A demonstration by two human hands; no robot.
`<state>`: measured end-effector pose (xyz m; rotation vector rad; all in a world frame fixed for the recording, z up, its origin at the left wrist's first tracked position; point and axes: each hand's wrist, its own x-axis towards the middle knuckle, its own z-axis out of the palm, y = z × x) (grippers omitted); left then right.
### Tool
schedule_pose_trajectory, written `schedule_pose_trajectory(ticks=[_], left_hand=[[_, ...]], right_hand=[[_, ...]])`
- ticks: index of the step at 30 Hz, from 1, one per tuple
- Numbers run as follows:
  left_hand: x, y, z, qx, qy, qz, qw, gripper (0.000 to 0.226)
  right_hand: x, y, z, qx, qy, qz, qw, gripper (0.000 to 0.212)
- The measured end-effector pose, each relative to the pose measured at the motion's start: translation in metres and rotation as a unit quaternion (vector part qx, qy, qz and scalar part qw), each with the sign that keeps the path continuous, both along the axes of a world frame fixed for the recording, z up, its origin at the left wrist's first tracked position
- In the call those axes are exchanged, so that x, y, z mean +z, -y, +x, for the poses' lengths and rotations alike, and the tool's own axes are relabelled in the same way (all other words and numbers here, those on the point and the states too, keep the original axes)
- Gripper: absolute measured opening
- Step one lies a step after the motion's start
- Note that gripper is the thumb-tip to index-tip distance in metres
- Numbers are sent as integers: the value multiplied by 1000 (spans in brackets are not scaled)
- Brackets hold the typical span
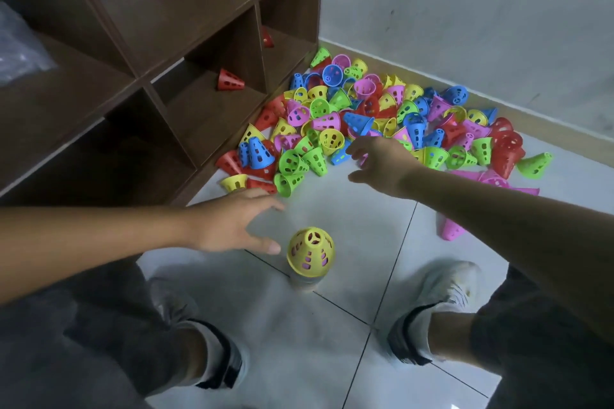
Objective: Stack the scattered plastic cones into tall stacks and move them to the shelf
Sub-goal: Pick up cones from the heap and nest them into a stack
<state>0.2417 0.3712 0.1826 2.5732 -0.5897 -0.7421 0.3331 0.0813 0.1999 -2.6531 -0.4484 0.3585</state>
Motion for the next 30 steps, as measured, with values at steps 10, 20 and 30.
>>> schedule_pose_trajectory(ticks=[10,20,30], left_hand=[[-75,-25,74,152,22,15,988,44],[-183,-32,114,333,15,3,943,55],[-217,2,112,473,-18,-68,878,55]], right_hand=[[-77,-38,79,44,-49,-43,997,71],[-143,-71,150,93,-103,-70,988,79],[-185,-105,180,96,-176,-79,977,91]])
